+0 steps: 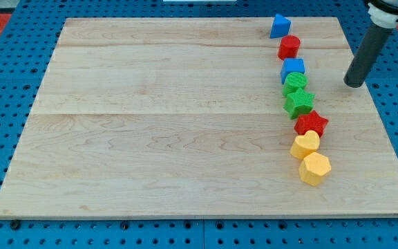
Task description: Move the blue cube up a bit
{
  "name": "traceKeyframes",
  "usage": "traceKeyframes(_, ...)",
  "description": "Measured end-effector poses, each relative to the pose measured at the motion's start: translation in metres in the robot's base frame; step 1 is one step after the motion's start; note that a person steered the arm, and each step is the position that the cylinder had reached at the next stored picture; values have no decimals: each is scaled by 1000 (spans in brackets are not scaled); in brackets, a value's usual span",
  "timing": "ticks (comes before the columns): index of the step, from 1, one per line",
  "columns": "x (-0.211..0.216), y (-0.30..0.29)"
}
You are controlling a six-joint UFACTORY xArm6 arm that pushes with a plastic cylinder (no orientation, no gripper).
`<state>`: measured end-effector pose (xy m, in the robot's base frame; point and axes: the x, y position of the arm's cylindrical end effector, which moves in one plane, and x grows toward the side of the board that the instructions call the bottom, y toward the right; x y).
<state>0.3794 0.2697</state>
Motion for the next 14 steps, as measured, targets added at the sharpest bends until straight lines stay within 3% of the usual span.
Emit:
traceKeyframes(1, -19, 25)
traceKeyframes(2, -85, 20)
traceKeyframes(3, -124, 11)
traceKeyframes(4, -118, -8)
traceKeyframes(5, -81, -18)
traceKeyframes(6, -66, -74)
traceKeyframes(8, -79, -95)
traceKeyframes(9, -22, -60)
traceKeyframes(10, 21, -108)
traceKeyframes(11, 8, -154)
traceKeyframes(13, 6, -101)
traceKeyframes(14, -34, -108)
